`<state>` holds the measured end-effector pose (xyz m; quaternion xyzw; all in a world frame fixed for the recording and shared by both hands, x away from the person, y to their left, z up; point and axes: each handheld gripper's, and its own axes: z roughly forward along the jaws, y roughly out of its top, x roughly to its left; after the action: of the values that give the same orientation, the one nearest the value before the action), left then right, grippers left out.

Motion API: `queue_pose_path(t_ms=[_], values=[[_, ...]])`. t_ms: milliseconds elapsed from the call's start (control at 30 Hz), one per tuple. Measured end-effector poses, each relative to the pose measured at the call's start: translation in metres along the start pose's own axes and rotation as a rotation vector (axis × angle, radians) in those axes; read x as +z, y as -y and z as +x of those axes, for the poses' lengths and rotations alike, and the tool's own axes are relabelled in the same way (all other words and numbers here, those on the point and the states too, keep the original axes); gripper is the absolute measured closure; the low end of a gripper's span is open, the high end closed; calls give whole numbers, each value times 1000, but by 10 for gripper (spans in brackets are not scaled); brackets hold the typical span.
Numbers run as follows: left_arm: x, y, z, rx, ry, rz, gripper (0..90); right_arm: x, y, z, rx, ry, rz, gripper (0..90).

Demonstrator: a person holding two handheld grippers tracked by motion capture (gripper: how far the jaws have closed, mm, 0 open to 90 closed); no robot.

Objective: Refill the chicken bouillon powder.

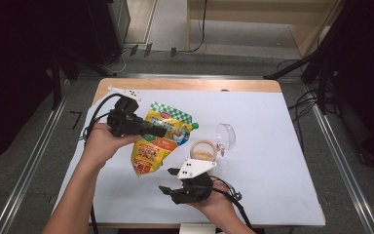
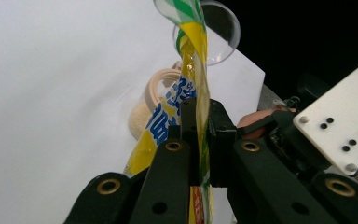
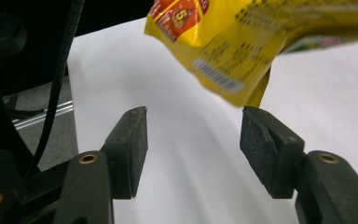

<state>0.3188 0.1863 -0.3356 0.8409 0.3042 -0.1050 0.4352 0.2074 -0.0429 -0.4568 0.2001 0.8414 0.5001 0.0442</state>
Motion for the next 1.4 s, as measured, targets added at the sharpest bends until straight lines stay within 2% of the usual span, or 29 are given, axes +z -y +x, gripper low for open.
queue_pose_path(t_ms=[100,167,233,267,433,500,633,733,867,967,1000,1033,1233,1333,1400], values=[[-3,1,3,-4,-11,-19,885,-6,2,0,12,-2,1,429],[-6,1,10,-22,-29,-50,885,-9,3,0,18,5,0,429],[-7,2,13,-33,-32,-59,885,-12,4,-1,24,10,6,429],[-8,2,21,-59,-46,-87,885,-14,4,-1,30,13,8,429],[-6,2,34,-61,-91,-126,884,-17,6,-5,56,19,0,429],[-5,2,36,-61,-96,-129,884,-17,7,-5,61,21,6,429],[6,1,45,-42,-149,-140,882,-18,8,-6,59,32,4,429],[13,3,50,-44,-164,-159,876,-19,9,-7,65,37,5,429],[24,8,58,-52,-189,-144,874,-19,9,-8,74,37,4,428],[27,12,63,-64,-200,-120,871,-19,9,-9,71,40,1,429],[27,13,64,-73,-182,-140,872,-19,9,-9,71,41,1,429],[26,14,65,-76,-184,-142,872,-19,9,-9,72,41,1,428],[22,15,65,-74,-181,-129,851,-20,9,-9,73,40,2,428],[20,17,65,-102,-163,-131,849,-20,8,-9,70,40,1,428],[18,18,65,-95,-166,-129,847,-19,8,-9,68,37,1,428]])
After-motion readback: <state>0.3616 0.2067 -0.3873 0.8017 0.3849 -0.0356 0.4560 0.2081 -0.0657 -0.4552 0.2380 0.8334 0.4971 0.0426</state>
